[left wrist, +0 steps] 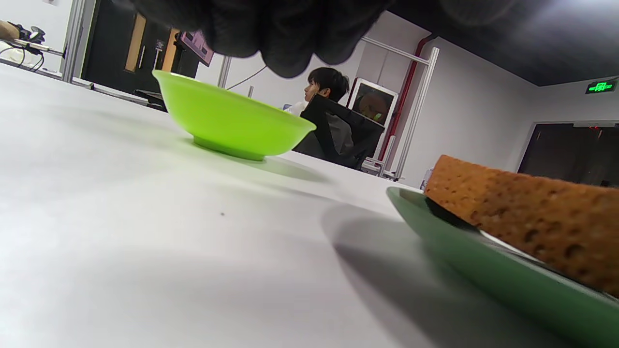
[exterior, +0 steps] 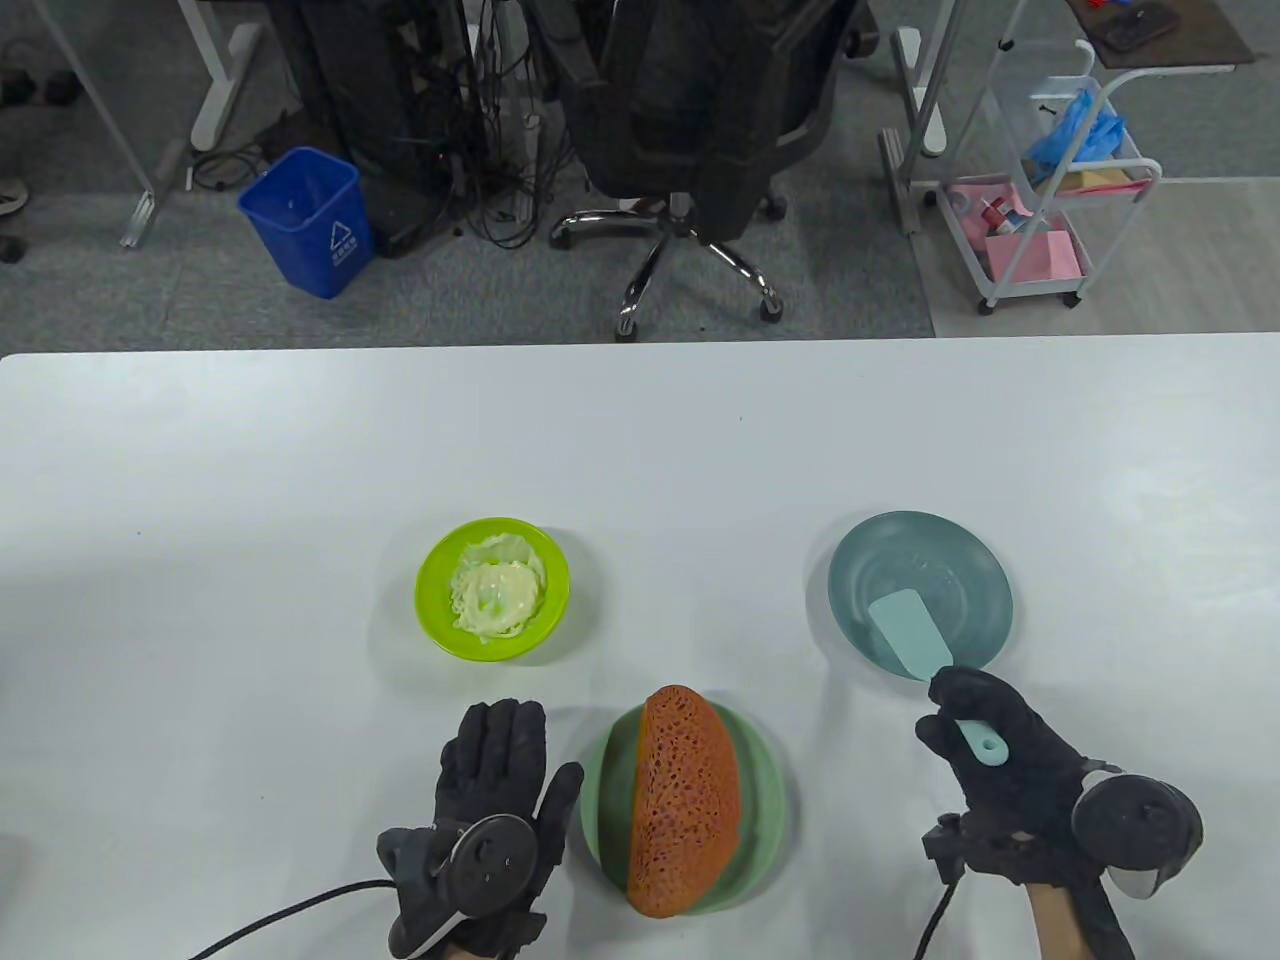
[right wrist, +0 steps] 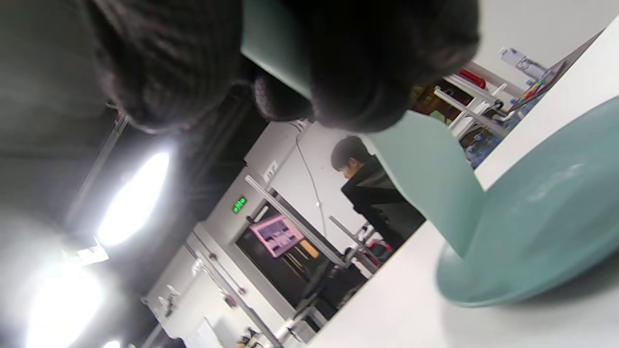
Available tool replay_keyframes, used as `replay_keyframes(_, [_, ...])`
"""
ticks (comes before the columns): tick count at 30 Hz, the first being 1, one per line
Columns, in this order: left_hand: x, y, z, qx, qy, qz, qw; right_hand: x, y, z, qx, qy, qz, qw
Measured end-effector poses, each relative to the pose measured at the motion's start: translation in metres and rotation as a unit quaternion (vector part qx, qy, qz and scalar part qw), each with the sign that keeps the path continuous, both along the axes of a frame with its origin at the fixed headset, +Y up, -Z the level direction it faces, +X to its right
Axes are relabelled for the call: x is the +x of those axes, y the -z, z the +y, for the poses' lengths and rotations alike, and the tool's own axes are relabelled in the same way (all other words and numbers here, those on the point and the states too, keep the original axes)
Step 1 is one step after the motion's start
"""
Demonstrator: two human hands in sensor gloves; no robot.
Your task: Dip dessert spatula into salad dressing and spread onto bread slice
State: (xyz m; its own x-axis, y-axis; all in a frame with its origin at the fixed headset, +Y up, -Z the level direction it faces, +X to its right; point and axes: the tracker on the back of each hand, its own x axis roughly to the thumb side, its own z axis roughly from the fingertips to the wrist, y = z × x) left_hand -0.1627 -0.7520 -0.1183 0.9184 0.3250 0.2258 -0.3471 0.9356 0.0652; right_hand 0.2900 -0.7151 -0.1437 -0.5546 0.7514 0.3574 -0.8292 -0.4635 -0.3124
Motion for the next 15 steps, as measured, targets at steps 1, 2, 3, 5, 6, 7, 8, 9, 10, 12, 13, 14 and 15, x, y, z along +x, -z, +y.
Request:
replay_keyframes(1, [0.000,0.000,0.000,0.001,0.001,-0.001,1.000,-0.002,-0.002,0.001,0.015,0.016,-0.002,1.000])
replay_keyframes(2, [0.000,-0.001,0.000,0.001,0.001,-0.002,1.000,-0.004,-0.004,0.002,0.022,0.030,0.003,0.999])
replay_keyframes(3, [0.000,-0.001,0.000,0.002,0.001,-0.002,1.000,-0.005,-0.005,0.003,0.023,0.044,0.011,0.999])
replay_keyframes(5, [0.000,-0.001,0.000,0.002,0.002,-0.003,1.000,-0.010,-0.009,0.004,0.028,0.089,0.026,0.995])
replay_keyframes(6, [0.000,-0.001,0.000,0.002,0.001,-0.004,1.000,-0.011,-0.010,0.003,0.027,0.105,0.033,0.994])
replay_keyframes(7, [0.000,-0.002,0.000,0.002,0.001,-0.004,1.000,-0.014,-0.011,0.003,0.025,0.128,0.044,0.991])
replay_keyframes(8, [0.000,-0.002,0.000,0.002,0.000,-0.005,1.000,-0.016,-0.012,0.001,0.021,0.152,0.057,0.987])
replay_keyframes(9, [0.000,-0.002,0.000,0.002,-0.001,-0.005,1.000,-0.018,-0.013,0.000,0.020,0.166,0.065,0.984])
replay_keyframes(10, [0.000,-0.003,0.000,0.003,0.000,-0.006,1.000,-0.020,-0.013,-0.001,0.017,0.186,0.074,0.980])
replay_keyframes(12, [0.000,-0.004,0.001,0.004,0.000,-0.007,1.000,-0.022,-0.015,-0.003,0.010,0.204,0.089,0.975])
replay_keyframes(13, [0.000,-0.005,0.001,0.005,-0.001,-0.007,1.000,-0.023,-0.016,-0.005,0.008,0.213,0.095,0.972])
replay_keyframes(14, [0.000,-0.005,0.001,0.006,-0.001,-0.007,1.000,-0.024,-0.016,-0.006,0.005,0.219,0.098,0.971])
replay_keyframes(15, [0.000,-0.006,0.001,0.006,-0.002,-0.007,1.000,-0.024,-0.016,-0.007,0.003,0.225,0.101,0.969])
